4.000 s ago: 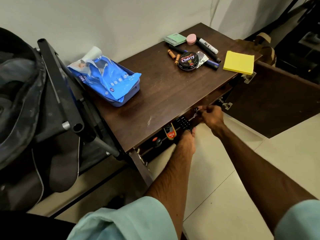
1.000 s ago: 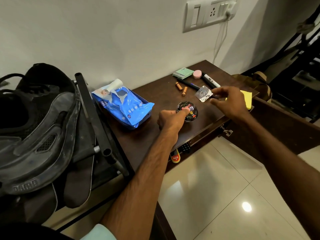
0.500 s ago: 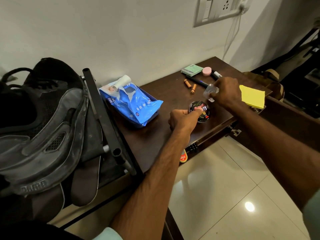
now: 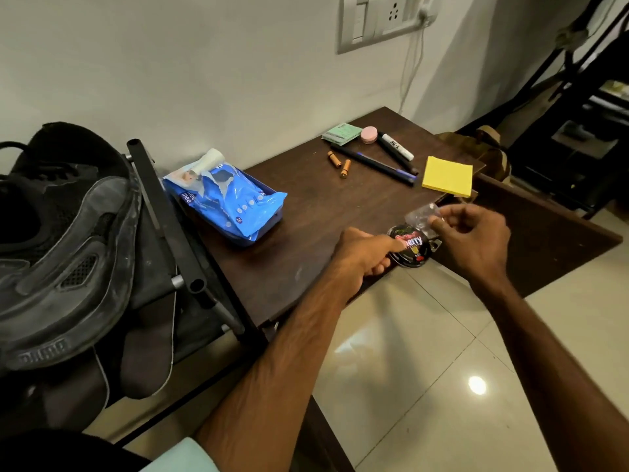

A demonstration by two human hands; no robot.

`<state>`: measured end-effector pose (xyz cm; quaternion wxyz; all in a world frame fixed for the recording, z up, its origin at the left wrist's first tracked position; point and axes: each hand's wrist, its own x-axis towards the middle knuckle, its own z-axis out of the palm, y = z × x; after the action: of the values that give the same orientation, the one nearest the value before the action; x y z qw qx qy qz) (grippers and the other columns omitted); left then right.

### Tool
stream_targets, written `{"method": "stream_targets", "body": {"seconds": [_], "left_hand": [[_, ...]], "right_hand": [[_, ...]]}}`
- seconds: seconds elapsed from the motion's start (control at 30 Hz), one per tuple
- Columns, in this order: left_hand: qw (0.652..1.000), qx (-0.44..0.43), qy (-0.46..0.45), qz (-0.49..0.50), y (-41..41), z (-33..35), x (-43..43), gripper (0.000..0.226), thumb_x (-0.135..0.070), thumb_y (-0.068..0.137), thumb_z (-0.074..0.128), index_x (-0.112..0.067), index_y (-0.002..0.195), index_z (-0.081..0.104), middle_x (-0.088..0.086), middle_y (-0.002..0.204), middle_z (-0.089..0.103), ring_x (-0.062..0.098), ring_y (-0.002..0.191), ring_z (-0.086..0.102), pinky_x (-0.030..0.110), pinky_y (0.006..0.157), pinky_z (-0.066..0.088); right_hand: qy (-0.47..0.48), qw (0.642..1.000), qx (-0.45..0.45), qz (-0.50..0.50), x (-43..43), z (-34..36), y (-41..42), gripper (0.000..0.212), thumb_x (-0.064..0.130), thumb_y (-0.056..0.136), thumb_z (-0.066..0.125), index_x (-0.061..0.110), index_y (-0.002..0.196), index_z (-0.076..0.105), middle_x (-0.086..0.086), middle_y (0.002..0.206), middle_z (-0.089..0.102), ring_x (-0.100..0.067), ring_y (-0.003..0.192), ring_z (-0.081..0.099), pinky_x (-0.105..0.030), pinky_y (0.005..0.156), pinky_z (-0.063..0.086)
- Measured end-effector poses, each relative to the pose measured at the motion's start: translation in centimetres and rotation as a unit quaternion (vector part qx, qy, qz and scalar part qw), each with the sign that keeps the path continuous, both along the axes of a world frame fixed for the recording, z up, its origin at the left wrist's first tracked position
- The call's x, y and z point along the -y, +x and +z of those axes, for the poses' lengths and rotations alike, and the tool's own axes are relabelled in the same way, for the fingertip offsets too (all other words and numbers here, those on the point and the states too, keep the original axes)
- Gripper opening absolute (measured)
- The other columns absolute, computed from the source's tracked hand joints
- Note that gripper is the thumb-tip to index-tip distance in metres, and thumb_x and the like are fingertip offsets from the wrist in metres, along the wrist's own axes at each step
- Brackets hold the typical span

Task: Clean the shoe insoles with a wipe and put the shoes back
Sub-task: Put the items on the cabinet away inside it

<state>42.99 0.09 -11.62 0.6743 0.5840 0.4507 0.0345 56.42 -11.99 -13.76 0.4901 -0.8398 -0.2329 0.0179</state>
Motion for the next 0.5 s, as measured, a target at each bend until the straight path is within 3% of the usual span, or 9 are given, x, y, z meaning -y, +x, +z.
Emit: {"method": "stream_targets", "body": {"seconds": [0.07, 0.13, 0.23, 0.3, 0.37, 0.43, 0.47, 0.5], "left_hand": [[0.999, -0.010, -0.025, -0.030, 0.4, -1.1, 1.9, 0.027, -0.016, 0.084, 0.079, 0.001, 0.102, 0.070, 0.010, 0.078, 0.068, 0.011, 0.063, 0.056, 0.022, 0.059, 0.048], [0.998, -0.027, -0.050, -0.034, 0.9, -2.9, 3.8, 0.035, -0.014, 0.085, 0.079, 0.004, 0.112, 0.066, 0.013, 0.090, 0.072, 0.011, 0.065, 0.061, 0.020, 0.060, 0.053], [0.992, -0.051, -0.114, 0.026, 1.8, -6.5, 5.7, 0.043, -0.011, 0.087, 0.078, 0.004, 0.123, 0.059, 0.016, 0.104, 0.071, 0.008, 0.058, 0.058, 0.015, 0.050, 0.052], [0.980, -0.041, -0.170, 0.095, 2.9, -8.6, 6.1, 0.047, -0.011, 0.089, 0.076, 0.005, 0.128, 0.055, 0.018, 0.111, 0.070, 0.009, 0.059, 0.058, 0.016, 0.052, 0.053], [0.964, -0.018, -0.220, 0.147, 3.9, -10.6, 6.0, 0.042, -0.012, 0.089, 0.076, 0.004, 0.122, 0.057, 0.014, 0.102, 0.070, 0.011, 0.063, 0.061, 0.018, 0.054, 0.056], [0.958, 0.000, -0.232, 0.170, 4.9, -11.8, 5.4, 0.023, -0.016, 0.089, 0.077, 0.000, 0.101, 0.064, 0.009, 0.091, 0.071, 0.012, 0.069, 0.066, 0.017, 0.052, 0.054], [0.955, 0.012, -0.240, 0.171, 5.5, -12.1, 4.9, 0.017, -0.017, 0.092, 0.073, -0.003, 0.097, 0.066, 0.012, 0.098, 0.072, 0.013, 0.076, 0.070, 0.016, 0.058, 0.056], [0.949, 0.030, -0.256, 0.182, 6.4, -12.7, 4.3, 0.017, -0.018, 0.097, 0.067, -0.004, 0.106, 0.067, 0.015, 0.116, 0.070, 0.017, 0.094, 0.072, 0.015, 0.071, 0.057]], "right_hand": [[0.024, 0.999, -0.025, -0.024, 2.6, -2.1, -0.5, 0.014, 0.018, 0.088, 0.080, 0.020, 0.101, 0.076, 0.008, 0.083, 0.073, -0.001, 0.070, 0.068, -0.013, 0.062, 0.055], [0.040, 0.996, -0.061, -0.056, 4.6, -4.4, -0.6, 0.015, 0.016, 0.087, 0.081, 0.016, 0.100, 0.077, 0.004, 0.083, 0.075, -0.005, 0.070, 0.068, -0.017, 0.066, 0.057], [0.058, 0.983, -0.139, -0.102, 6.0, -8.0, -0.4, 0.019, 0.011, 0.086, 0.081, 0.008, 0.104, 0.076, -0.009, 0.090, 0.076, -0.010, 0.072, 0.068, -0.013, 0.064, 0.054], [0.064, 0.974, -0.175, -0.127, 6.0, -9.8, 0.1, 0.023, 0.010, 0.086, 0.081, 0.004, 0.107, 0.076, -0.014, 0.094, 0.076, -0.014, 0.076, 0.069, -0.016, 0.067, 0.052], [0.068, 0.964, -0.203, -0.156, 5.2, -11.4, 0.7, 0.026, 0.010, 0.085, 0.082, 0.002, 0.109, 0.076, -0.015, 0.097, 0.076, -0.015, 0.078, 0.068, -0.018, 0.070, 0.052], [0.078, 0.953, -0.229, -0.182, 4.1, -12.4, 1.4, 0.027, 0.012, 0.084, 0.084, 0.002, 0.108, 0.077, -0.015, 0.099, 0.077, -0.018, 0.082, 0.070, -0.027, 0.079, 0.058], [0.079, 0.949, -0.238, -0.189, 3.5, -12.5, 1.8, 0.027, 0.013, 0.083, 0.085, 0.004, 0.107, 0.077, -0.015, 0.100, 0.077, -0.020, 0.085, 0.071, -0.034, 0.085, 0.060], [0.079, 0.947, -0.240, -0.196, 2.7, -13.0, 2.5, 0.025, 0.014, 0.083, 0.085, 0.005, 0.105, 0.078, -0.013, 0.100, 0.077, -0.021, 0.087, 0.072, -0.039, 0.090, 0.060]]}}
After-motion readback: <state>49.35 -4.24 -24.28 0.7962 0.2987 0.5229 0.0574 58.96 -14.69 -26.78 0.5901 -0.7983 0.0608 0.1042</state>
